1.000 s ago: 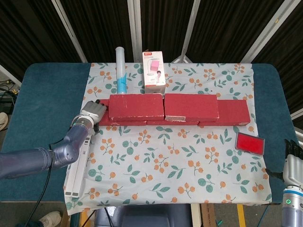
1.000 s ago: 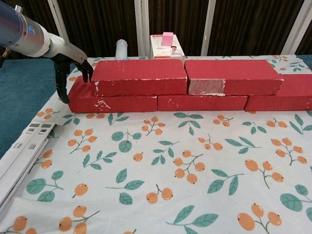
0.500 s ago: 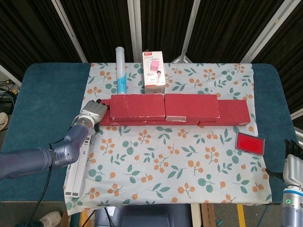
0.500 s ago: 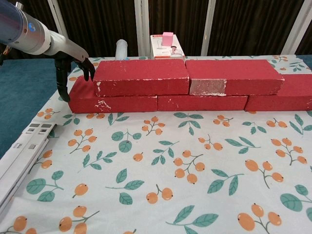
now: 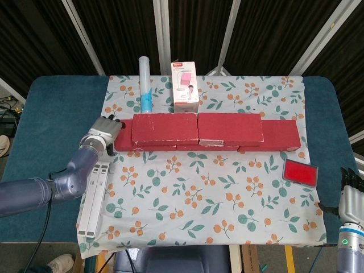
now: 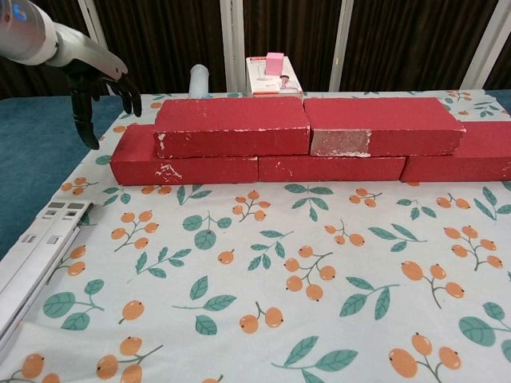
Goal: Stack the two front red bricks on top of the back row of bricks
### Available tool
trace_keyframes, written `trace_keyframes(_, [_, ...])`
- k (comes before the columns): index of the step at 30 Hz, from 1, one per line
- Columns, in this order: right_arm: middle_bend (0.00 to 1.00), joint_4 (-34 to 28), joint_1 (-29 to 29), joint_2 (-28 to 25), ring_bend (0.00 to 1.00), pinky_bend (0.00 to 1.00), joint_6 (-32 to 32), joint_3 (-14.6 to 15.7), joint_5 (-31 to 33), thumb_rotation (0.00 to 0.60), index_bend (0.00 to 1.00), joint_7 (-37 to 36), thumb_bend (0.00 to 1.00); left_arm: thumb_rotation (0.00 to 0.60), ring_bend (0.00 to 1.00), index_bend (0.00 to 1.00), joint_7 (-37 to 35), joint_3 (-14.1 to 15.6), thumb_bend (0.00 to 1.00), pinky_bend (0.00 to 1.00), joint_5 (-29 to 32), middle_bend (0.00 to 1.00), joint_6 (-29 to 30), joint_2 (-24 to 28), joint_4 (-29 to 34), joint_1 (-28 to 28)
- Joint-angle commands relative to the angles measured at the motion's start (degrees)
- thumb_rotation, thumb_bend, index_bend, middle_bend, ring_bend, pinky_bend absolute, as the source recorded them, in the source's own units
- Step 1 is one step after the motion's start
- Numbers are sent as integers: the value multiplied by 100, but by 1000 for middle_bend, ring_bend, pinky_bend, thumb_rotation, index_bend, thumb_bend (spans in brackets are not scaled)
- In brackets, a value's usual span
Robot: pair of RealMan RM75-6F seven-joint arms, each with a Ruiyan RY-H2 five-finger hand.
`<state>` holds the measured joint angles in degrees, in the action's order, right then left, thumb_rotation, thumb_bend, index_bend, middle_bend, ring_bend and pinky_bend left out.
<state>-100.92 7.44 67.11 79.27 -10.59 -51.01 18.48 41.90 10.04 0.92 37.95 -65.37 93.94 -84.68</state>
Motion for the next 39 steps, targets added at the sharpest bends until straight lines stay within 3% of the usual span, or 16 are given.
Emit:
trace_keyframes(1, [36,-3,1,0,0,0,-4,7,-31,600,0,-12,68,600,0,129,-960,-400,0,146,-1105,88,727,949,1182,686])
trace_keyframes(3, [36,-15,1,-6,0,0,-11,23,-64,600,0,-13,68,600,0,112,-1350,-375,0,147,-1901,60,1406,1256,1747,1254])
trace_keyframes(6, [36,-59,2,-59,0,0,-88,102,-182,600,0,-27,67,600,0,101,-1731,-4,0,146,-3362,32,2886,1361,2259,2383])
trace_keyframes(9, [35,-95,19,-101,0,0,-148,169,-311,600,0,-11,67,600,0,89,-1900,273,0,145,-4089,15,3825,1241,2290,3100])
trace_keyframes(12, [35,-109,12,-103,0,0,-126,221,-553,600,0,-105,68,600,0,86,-2421,552,0,145,-5297,8,5109,858,1956,4177])
trace_keyframes(15, [35,-88,-16,-91,0,0,-56,243,-777,600,0,-244,68,600,0,86,-2967,729,0,144,-6051,7,5668,563,1437,4917])
trace_keyframes(23, [34,259,-66,-223,0,0,-39,497,-2060,600,0,-1201,68,600,0,91,-3367,964,0,143,-6784,36,5879,307,928,5953])
trace_keyframes(30, [34,396,-129,-190,0,0,309,633,-2856,600,0,-1446,68,600,0,97,-3828,791,0,142,-7034,38,5679,158,565,6422])
trace_keyframes(39, [34,323,-226,-162,0,0,604,746,-3320,600,0,-1359,68,600,0,97,-3933,622,0,143,-7566,41,5568,255,512,6726])
